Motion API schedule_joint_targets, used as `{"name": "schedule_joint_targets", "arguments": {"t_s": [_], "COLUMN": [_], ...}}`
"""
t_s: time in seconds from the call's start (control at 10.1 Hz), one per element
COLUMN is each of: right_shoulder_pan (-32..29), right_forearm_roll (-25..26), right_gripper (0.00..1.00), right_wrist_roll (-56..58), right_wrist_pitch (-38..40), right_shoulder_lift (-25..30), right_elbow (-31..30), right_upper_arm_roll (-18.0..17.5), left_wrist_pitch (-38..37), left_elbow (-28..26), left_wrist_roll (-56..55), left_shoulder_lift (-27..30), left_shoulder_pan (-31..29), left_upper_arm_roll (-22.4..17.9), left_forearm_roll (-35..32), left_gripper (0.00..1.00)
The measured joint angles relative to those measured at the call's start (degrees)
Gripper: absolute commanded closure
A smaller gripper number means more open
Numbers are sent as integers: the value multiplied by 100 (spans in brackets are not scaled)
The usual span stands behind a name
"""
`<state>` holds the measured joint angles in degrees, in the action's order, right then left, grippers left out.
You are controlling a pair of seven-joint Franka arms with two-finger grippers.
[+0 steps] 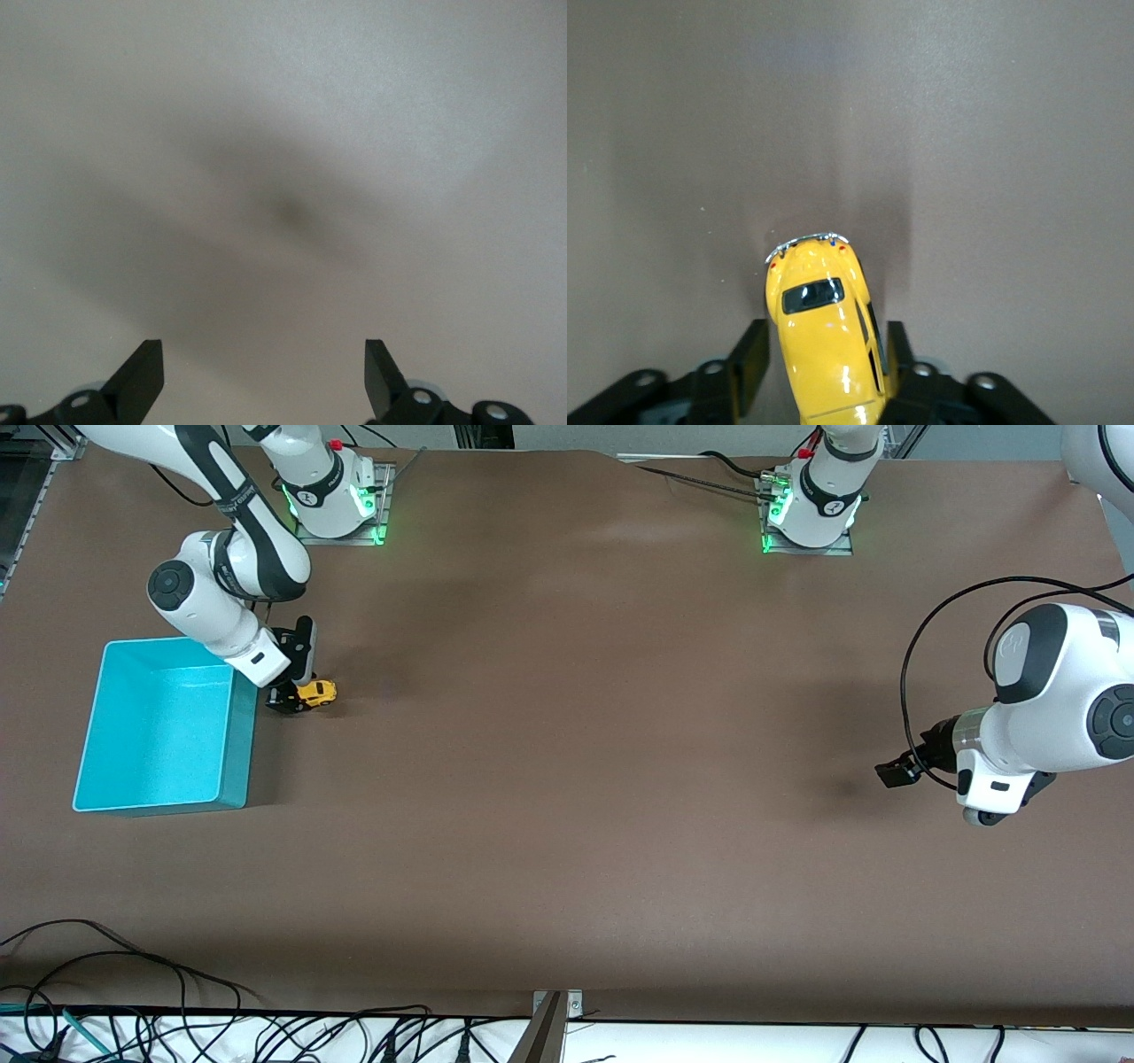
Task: Wind up and store yellow beetle car
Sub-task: 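Lift the car with the right gripper and carry it over the bin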
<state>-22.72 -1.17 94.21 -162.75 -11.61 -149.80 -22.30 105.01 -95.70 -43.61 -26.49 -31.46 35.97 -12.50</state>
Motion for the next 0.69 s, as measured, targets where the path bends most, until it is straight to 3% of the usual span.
{"name": "schedule_joint_targets", "arguments": {"t_s": [0.1, 0.4, 0.69], "right_shoulder_pan": [0, -55, -147], "right_forearm_roll": [0, 1, -3], "right_gripper": [91, 94, 94], "right_wrist_roll": [3, 15, 14], "right_wrist_pitch": [-5, 170, 1539], "right_shoulder_lift": [13, 107, 733], "right_elbow": [2, 59, 572], "right_upper_arm_roll": [-2, -76, -253], "left_wrist_pitch": [0, -388, -693], "left_elbow": [0, 67, 186], "left_wrist_roll": [5, 802, 2001], "left_shoulder_lift": [0, 45, 438], "left_shoulder_pan": [-2, -21, -79], "left_upper_arm_roll": [0, -8, -23], "left_forearm_roll": [0, -1, -1], "left_gripper": [0, 0, 0]}}
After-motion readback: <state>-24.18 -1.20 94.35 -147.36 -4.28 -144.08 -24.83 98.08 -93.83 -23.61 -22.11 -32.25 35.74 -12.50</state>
